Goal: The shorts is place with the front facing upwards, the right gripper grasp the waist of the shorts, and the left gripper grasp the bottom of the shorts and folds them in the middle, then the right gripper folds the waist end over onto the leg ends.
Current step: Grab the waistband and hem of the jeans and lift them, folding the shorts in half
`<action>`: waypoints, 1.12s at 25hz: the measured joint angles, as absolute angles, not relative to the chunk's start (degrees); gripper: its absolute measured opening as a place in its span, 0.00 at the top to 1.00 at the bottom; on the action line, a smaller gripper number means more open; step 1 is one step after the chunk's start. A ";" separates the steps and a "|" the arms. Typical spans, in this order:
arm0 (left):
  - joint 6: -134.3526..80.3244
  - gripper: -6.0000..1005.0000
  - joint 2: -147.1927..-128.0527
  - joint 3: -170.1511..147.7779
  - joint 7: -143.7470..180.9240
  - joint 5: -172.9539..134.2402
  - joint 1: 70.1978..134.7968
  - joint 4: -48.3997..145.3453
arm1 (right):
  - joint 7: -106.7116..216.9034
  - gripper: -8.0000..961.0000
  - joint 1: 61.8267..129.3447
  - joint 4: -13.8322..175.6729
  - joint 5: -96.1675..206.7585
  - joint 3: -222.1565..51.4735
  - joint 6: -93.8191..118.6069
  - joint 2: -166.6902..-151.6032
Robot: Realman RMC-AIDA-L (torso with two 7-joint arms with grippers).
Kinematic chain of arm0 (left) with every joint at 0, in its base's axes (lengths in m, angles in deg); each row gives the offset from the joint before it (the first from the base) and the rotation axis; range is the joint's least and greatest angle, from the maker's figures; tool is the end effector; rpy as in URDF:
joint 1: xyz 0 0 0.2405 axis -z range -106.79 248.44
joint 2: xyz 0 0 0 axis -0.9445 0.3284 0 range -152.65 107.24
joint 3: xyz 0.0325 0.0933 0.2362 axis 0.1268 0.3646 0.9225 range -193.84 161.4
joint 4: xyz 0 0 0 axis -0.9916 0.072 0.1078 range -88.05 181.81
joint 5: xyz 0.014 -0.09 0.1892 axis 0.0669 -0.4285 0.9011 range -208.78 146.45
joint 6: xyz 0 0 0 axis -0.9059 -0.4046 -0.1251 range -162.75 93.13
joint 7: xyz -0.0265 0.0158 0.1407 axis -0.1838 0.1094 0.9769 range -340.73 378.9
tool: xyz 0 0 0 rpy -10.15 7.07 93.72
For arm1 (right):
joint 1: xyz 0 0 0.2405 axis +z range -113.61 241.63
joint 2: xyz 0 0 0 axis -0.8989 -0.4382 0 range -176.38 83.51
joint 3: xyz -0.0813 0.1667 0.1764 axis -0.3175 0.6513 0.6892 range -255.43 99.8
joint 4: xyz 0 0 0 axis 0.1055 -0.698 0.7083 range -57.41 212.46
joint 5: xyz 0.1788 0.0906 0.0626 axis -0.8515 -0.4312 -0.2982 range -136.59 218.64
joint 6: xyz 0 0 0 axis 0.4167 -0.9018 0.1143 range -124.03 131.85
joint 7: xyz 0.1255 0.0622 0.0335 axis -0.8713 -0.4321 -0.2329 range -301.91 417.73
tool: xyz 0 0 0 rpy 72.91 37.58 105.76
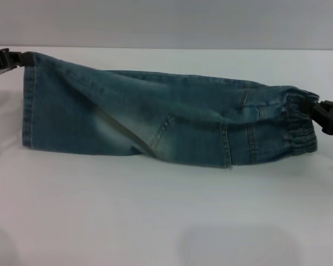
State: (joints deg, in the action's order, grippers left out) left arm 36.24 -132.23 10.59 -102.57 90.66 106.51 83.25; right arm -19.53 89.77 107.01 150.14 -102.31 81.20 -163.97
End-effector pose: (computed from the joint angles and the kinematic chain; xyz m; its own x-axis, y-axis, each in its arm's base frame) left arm -0.3105 0.4025 0.1017 0.2784 0.6612 0.6967 0.9566 -0.2556 -0.1398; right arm 0.3308 0.3301 0.0294 0.5749 -0.4064 -0.7102 -0.7692 -0.5642 -0.2998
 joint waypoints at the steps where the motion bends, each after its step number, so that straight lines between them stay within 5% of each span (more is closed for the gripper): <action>1: 35.46 0.85 -132.42 10.60 -102.01 90.64 106.60 83.25 | -19.35 0.98 89.75 106.72 149.95 -102.21 80.64 -163.97; 28: 21.46 0.83 -137.01 11.45 -88.19 90.38 109.39 83.53 | -8.92 0.98 94.22 100.31 142.67 -100.89 70.51 -164.74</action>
State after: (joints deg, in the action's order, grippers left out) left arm 21.46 -137.01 11.45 -88.19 90.38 109.39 83.53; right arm -8.92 94.22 100.31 142.67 -100.89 70.51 -164.74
